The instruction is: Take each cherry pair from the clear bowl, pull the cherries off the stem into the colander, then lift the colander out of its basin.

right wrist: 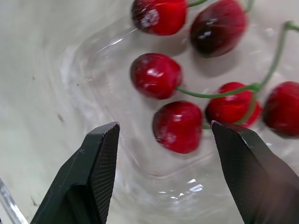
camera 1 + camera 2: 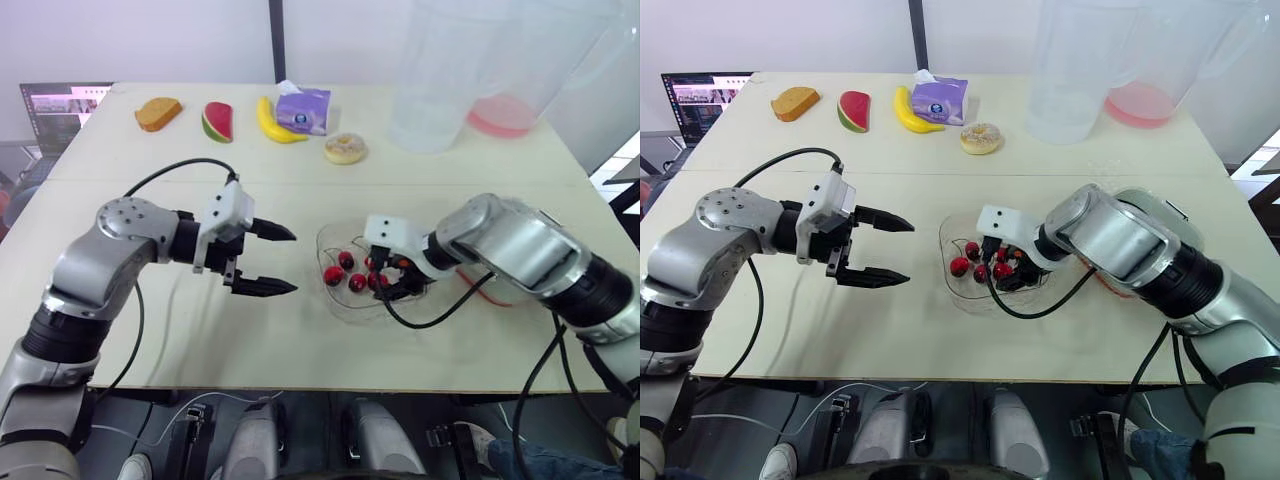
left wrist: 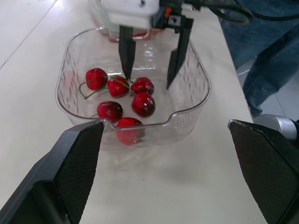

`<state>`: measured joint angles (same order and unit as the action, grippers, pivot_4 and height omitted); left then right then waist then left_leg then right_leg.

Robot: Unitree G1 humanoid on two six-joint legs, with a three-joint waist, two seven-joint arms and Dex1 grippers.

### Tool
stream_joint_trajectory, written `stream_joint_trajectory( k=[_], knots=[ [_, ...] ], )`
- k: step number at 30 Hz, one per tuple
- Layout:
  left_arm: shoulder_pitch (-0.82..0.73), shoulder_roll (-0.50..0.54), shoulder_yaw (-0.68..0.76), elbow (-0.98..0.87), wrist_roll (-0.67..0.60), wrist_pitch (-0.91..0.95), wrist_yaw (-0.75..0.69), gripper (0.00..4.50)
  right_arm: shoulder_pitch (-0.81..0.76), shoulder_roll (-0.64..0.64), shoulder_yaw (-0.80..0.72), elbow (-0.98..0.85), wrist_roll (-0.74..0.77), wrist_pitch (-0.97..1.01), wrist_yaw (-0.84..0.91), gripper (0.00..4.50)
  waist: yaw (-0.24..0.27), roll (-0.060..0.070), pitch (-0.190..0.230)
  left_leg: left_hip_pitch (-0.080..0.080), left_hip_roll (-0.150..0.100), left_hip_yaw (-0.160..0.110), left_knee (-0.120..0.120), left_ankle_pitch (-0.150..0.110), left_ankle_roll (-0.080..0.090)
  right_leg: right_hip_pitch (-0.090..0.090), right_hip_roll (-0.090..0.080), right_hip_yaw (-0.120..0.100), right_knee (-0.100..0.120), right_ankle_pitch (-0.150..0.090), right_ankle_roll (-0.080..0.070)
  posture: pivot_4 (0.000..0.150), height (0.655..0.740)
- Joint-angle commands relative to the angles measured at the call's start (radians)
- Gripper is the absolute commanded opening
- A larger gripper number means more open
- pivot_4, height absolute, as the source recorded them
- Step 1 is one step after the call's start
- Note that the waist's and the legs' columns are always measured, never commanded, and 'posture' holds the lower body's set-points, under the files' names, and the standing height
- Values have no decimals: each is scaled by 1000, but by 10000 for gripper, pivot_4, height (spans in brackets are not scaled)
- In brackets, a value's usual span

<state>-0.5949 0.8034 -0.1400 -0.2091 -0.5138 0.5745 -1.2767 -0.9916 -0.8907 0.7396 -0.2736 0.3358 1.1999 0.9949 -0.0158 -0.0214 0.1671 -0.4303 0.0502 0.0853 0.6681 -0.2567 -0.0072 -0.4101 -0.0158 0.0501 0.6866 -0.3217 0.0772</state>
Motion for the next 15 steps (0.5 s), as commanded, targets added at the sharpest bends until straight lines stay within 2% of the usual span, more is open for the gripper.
stream_joint_trajectory(
  k=[1, 12, 15],
  knots=[
    [-11, -2, 33, -24, -22, 8, 6, 45000, -24, 1, 15, 6, -46, -17, 24, 32135, 0, 0, 0, 0, 0, 0, 0, 0, 0, 0, 0, 0, 0, 0, 0, 1500, 7400],
    [-17, -1, 36, -28, -30, 26, 18, 45000, -8, 27, 23, 28, -102, -30, 52, 32135, 0, 0, 0, 0, 0, 0, 0, 0, 0, 0, 0, 0, 0, 0, 0, 1500, 7400],
    [-20, 0, 39, -33, -37, 34, 23, 45000, -9, 37, 19, 29, -110, -34, 54, 20040, 0, 0, 0, 0, 0, 0, 0, 0, 0, 0, 0, 0, 0, 0, 0, 1500, 7400]
  ],
)
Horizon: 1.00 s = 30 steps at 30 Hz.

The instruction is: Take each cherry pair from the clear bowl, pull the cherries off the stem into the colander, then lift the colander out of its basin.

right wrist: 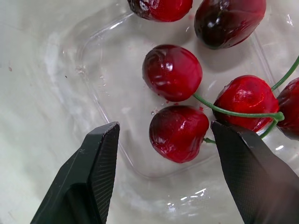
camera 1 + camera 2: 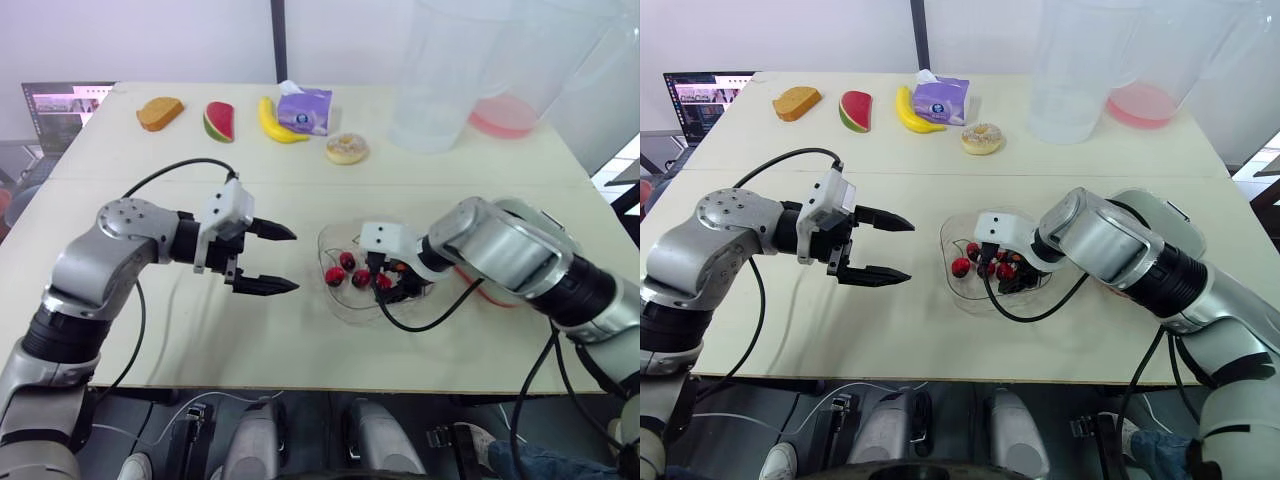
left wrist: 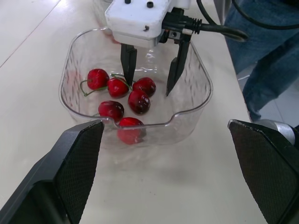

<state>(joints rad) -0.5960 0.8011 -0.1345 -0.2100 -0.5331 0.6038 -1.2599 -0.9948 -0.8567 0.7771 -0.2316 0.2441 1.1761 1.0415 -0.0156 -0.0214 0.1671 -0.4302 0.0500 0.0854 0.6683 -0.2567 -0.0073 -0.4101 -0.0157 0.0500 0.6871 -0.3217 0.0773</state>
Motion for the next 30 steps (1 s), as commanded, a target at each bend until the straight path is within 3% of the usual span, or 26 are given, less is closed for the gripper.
stream_joint_trajectory(
  k=[1, 3, 5, 12, 23, 30],
  knots=[
    [-20, 1, 33, -33, -18, 6, 7, 45000, -5, 5, -20, -12, -22, -12, 9, 14647, 0, 0, 0, 0, 0, 0, 0, 0, 0, 0, 0, 0, 0, 0, 0, 1500, 7400],
    [-22, 1, 34, -33, -20, 9, 9, 45000, -6, 9, -22, -11, -27, -14, 12, 6834, 0, 0, 0, 0, 0, 0, 0, 0, 0, 0, 0, 0, 0, 0, 0, 1500, 7400],
    [-22, 1, 35, -35, -22, 12, 10, 45000, -6, 10, -23, -12, -30, -15, 16, 3904, 0, 0, 0, 0, 0, 0, 0, 0, 0, 0, 0, 0, 0, 0, 0, 1500, 7400],
    [-34, -2, 33, -30, -25, 16, 11, 45000, -21, -8, -74, -45, -25, -16, 36, 3904, 0, 0, 0, 0, 0, 0, 0, 0, 0, 0, 0, 0, 0, 0, 0, 1500, 7400],
    [-94, -34, 41, 19, -48, 39, 17, 45000, 11, -94, -313, -290, 49, 35, 20, 3904, 0, 0, 0, 1, 0, 0, 0, 0, 0, 0, 0, 0, 0, 0, 0, 1500, 7400],
    [-197, -107, 84, 115, -129, 139, 50, 45000, 189, -124, -443, -450, -46, -298, -88, 3904, 2, 0, 0, 0, -1, 0, 0, 0, 0, 1, 1, 0, 0, 0, 0, 1500, 7400]
  ],
)
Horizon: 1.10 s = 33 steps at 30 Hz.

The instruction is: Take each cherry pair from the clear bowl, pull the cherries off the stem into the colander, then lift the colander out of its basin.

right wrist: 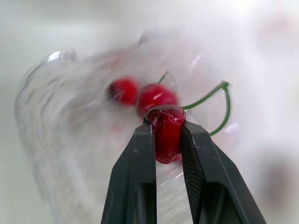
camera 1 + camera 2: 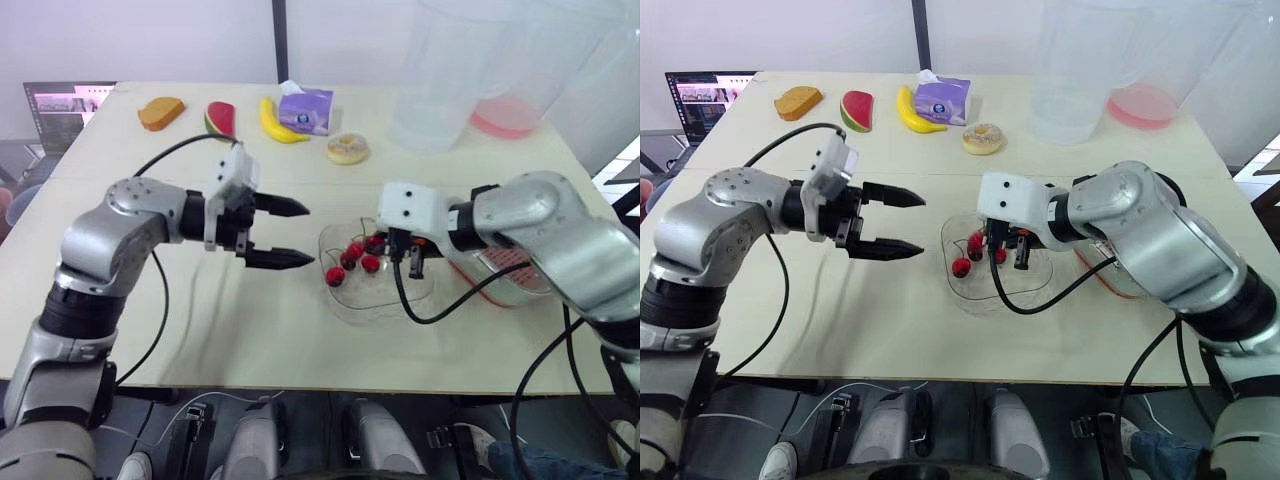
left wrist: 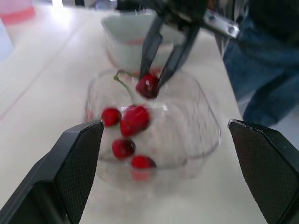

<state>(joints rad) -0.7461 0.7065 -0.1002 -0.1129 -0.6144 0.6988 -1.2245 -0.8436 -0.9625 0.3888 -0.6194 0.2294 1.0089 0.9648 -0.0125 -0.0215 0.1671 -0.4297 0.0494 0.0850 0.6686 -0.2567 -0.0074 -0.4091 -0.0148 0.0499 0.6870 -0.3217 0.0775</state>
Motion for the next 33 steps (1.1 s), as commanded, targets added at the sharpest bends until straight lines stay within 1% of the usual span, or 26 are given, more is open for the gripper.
stream_joint_trajectory(
  k=[1, 5, 8, 12, 17, 20, 22, 24, 27, 30, 33],
  knots=[
    [-63, -26, 55, 37, -60, 62, 21, 45000, 66, -19, -65, -72, -44, -178, -20, 3904, -2, 0, 0, 0, 0, 0, 0, 0, 0, 0, 0, 0, 0, 0, 0, 1500, 7400],
    [-120, -97, 91, 129, -117, 163, 74, 45000, 159, 2, -94, -82, -114, -398, -60, 3904, -2, 0, 0, 0, 0, 0, 1, 0, 0, 0, 1, 0, 1, 0, 0, 1500, 7400],
    [-163, -151, 120, 220, -149, 243, 123, 45000, 229, -2, -99, -64, -209, -593, -102, 3904, -2, 0, 0, 0, 0, -1, 1, 0, -1, 0, 1, 0, 1, 0, 0, 1500, 7400],
    [-180, -180, 130, 271, -176, 304, 125, 45000, 296, 7, -116, 9, -339, -849, -174, 3904, -5, 0, 0, 0, 0, 0, 1, 2, -3, 0, 1, 0, 1, 0, 0, 1500, 7400],
    [-181, -215, 173, 320, -244, 405, 131, 45000, 342, 41, -147, 95, -411, -1039, -226, 3904, -4, 0, 0, 1, 0, 0, 1, 5, -8, 1, 2, 0, 1, 0, 0, 1500, 7400],
    [-164, -231, 186, 303, -268, 432, 142, 45000, 356, 55, -160, 128, -428, -1065, -219, 3904, -3, 0, 0, 1, 0, 0, 1, 5, -9, 1, 1, 0, 1, 0, 0, 1500, 7400],
    [-145, -258, 211, 283, -299, 461, 175, 45000, 363, 72, -172, 144, -421, -1064, -220, 3904, -2, 0, 0, 2, 0, 0, 1, 5, -9, 2, 1, 0, 1, 0, 0, 1500, 7400],
    [-108, -274, 218, 239, -318, 464, 182, 45000, 358, 90, -179, 153, -418, -1058, -215, 3904, -3, 0, 0, 3, 0, -1, 1, 6, -9, 2, 1, 0, 1, 0, 0, 1500, 7400],
    [-43, -303, 220, 153, -325, 418, 196, 45000, 345, 119, -188, 154, -399, -1015, -198, 3904, -5, 0, 0, 3, 1, -1, 1, 6, -10, 2, 1, 1, 2, 0, 0, 1500, 7400],
    [17, -337, 201, 87, -281, 323, 220, 45000, 339, 135, -194, 149, -398, -995, -183, 3904, -2, 0, 0, 4, 1, -1, 1, 6, -11, 3, 0, 0, 2, 0, 0, 1500, 7400],
    [56, -382, 196, 65, -261, 264, 264, 45000, 338, 146, -194, 144, -398, -975, -169, 3904, 1, 0, 0, 4, 1, -1, 1, 6, -11, 4, -1, 0, 2, 0, 0, 1500, 7400]
  ],
)
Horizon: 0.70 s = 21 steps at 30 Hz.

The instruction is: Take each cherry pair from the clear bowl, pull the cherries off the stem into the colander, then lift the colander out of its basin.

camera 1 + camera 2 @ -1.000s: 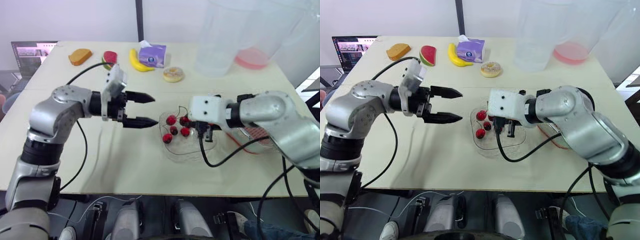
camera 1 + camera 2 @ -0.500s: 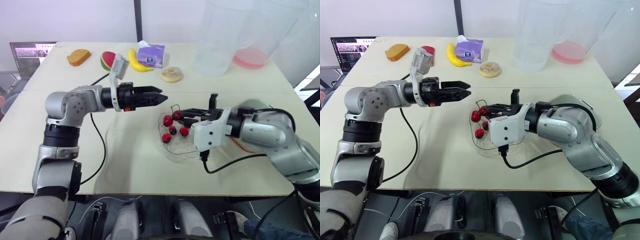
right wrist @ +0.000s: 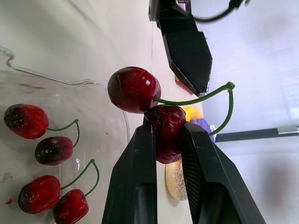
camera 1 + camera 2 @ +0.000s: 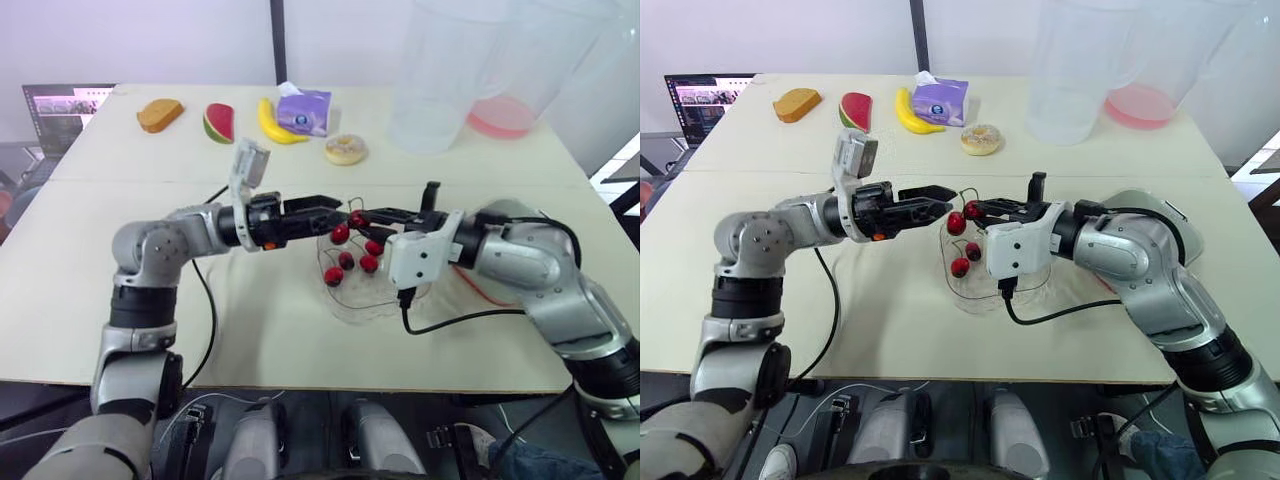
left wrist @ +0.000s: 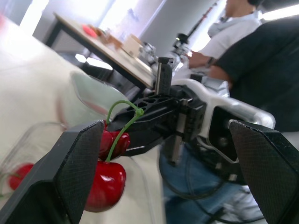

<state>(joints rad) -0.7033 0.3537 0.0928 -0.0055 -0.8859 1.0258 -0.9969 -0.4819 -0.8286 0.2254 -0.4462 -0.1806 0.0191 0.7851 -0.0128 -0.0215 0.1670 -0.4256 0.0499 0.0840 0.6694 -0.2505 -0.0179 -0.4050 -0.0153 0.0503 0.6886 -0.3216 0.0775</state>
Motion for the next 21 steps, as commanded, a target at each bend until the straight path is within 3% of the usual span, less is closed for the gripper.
stream_joint_trajectory(
  k=[1, 12, 21],
  knots=[
    [16, -43, 7, -40, 10, -72, 52, 45000, -25, 16, -31, -32, 13, 20, 16, 3904, 1, 0, 0, 0, 0, 0, 0, 0, 0, 0, 0, 0, 0, 0, 0, 1500, 7400],
    [9, -130, 40, -19, -44, -53, 180, 45000, -29, 35, -30, -42, 2, 49, 43, 3904, -1, 0, 0, 0, 0, -1, 0, 0, 0, 0, 2, 0, 0, 0, 0, 1500, 7400],
    [-52, 5, 7, 73, 1, -55, 66, 45000, -31, -18, -46, -59, 19, 78, 123, 3904, -1, 0, 0, 0, 0, -1, 0, 0, 0, 0, 2, 0, 0, 0, 0, 1500, 7400]
  ],
)
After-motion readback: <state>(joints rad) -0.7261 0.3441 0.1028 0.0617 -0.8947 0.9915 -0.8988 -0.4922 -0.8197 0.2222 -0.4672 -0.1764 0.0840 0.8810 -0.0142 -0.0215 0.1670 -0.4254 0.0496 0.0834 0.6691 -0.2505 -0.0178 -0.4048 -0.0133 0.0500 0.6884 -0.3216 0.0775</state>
